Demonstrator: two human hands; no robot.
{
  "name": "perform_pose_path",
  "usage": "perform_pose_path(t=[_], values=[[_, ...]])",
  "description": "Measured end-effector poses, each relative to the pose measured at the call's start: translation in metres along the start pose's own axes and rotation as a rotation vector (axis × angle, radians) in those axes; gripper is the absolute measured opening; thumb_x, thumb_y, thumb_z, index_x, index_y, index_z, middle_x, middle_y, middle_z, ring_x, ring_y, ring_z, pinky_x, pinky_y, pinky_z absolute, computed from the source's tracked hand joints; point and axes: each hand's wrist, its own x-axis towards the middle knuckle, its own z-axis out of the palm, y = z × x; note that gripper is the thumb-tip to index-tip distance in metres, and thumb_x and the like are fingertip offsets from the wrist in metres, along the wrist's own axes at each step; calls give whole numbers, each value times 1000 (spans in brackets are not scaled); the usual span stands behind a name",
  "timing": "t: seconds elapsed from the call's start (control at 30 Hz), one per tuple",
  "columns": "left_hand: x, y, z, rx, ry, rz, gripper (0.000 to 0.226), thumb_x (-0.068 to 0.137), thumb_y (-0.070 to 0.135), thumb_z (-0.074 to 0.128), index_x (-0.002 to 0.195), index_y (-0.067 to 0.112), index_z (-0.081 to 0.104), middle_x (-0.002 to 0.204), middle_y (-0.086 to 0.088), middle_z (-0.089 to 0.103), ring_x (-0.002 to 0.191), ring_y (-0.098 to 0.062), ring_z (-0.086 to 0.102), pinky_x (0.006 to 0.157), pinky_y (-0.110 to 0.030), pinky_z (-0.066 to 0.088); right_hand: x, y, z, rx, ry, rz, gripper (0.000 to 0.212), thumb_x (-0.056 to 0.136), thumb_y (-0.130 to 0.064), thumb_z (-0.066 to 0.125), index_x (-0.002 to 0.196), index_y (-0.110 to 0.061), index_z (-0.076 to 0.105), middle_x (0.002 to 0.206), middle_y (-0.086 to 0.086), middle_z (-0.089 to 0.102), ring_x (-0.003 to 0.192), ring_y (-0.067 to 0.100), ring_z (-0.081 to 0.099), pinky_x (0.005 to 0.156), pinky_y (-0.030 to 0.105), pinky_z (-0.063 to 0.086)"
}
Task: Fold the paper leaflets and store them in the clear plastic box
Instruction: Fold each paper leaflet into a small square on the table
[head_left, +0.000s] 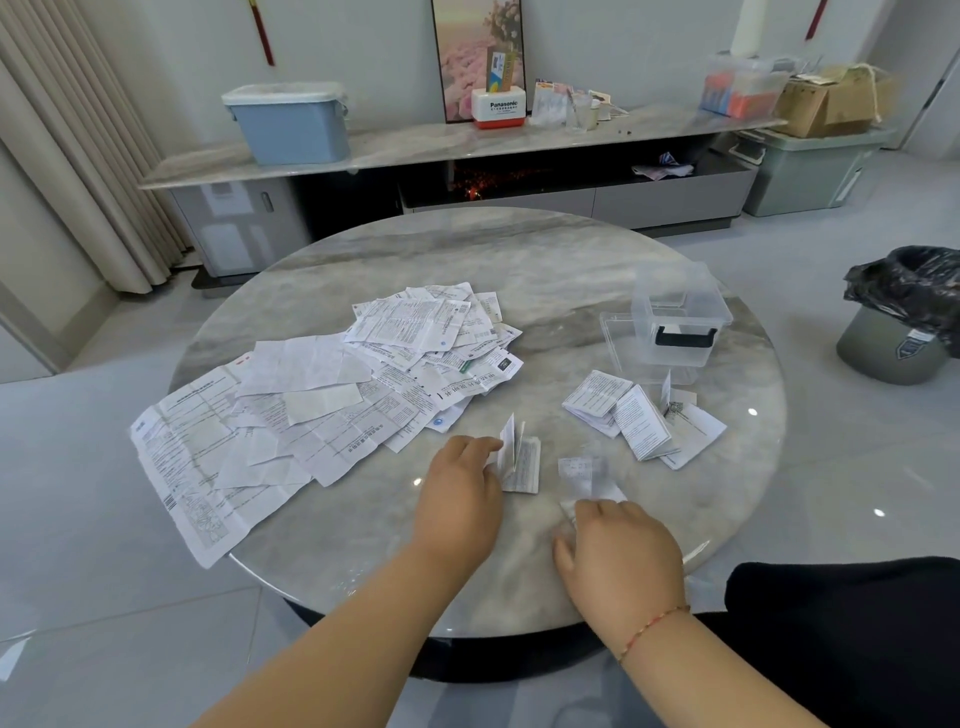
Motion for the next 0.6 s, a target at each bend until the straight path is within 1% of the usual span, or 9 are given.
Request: perform_pose_path(t=[0.1, 0.17, 0.2, 0.27, 0.33, 0.37, 0.43, 0.5, 0.6], values=[[-2, -2, -1, -35, -20, -11, 39, 88, 4, 48, 125, 15, 55, 120, 1, 52, 101, -12, 52, 87, -21, 40, -5, 3, -5, -10, 46, 6, 31, 45, -28, 78, 69, -11, 67, 66, 8, 60, 61, 27, 58, 50, 30, 47], [-2, 0, -2, -68, -55, -45, 42, 87, 4, 48, 127, 15, 51, 122, 3, 50, 98, -7, 50, 85, -18, 40, 3, 11, -6, -8, 62, 46, 42, 47, -30, 80, 81, -10, 67, 81, 11, 61, 74, 31, 59, 57, 35, 50], [-2, 2, -2, -95, -91, -58, 44, 86, 3, 48, 128, 14, 50, 123, 3, 49, 99, -6, 51, 87, -19, 42, 8, 14, -7, -4, 54, 81, 48, 47, -33, 82, 85, -9, 66, 84, 11, 61, 76, 32, 59, 59, 37, 50], [-1, 7, 2, -146, -194, -60, 48, 84, 0, 45, 130, 13, 46, 128, -1, 49, 108, -8, 54, 96, -25, 43, 16, 20, -8, 17, -10, 182, 55, 57, -41, 80, 98, -9, 62, 92, 10, 60, 87, 32, 57, 69, 38, 50], [2, 13, 5, -167, -281, -52, 51, 82, -3, 41, 130, 13, 45, 130, -1, 50, 116, -9, 54, 100, -30, 43, 24, 24, -7, 64, -169, 325, 62, 70, -52, 69, 114, -11, 52, 110, 9, 56, 106, 29, 50, 84, 37, 45], [4, 16, 7, -171, -300, -52, 50, 81, -4, 41, 128, 13, 46, 130, -1, 51, 118, -10, 53, 100, -31, 43, 28, 25, -5, 76, -224, 377, 66, 72, -56, 67, 118, -12, 48, 116, 7, 54, 111, 28, 47, 89, 35, 42], [6, 21, 8, -152, -305, -48, 47, 81, -4, 41, 124, 13, 48, 126, -2, 53, 118, -14, 51, 99, -30, 42, 36, 29, 0, 157, -305, 472, 69, 69, -57, 70, 115, -11, 48, 116, 8, 56, 112, 28, 49, 89, 34, 42], [4, 22, 9, -96, -303, -33, 46, 82, -1, 44, 125, 13, 47, 125, -2, 51, 116, -15, 49, 93, -23, 39, 43, 31, 2, 245, -384, 553, 64, 65, -55, 73, 107, -12, 52, 109, 7, 60, 105, 29, 56, 81, 32, 45], [-6, 23, 7, -34, -287, -18, 48, 84, 5, 48, 130, 15, 44, 129, 0, 47, 118, -13, 46, 93, -20, 36, 41, 37, 1, 292, -393, 542, 33, 70, -41, 67, 91, -17, 59, 94, 5, 64, 89, 26, 60, 71, 28, 47]])
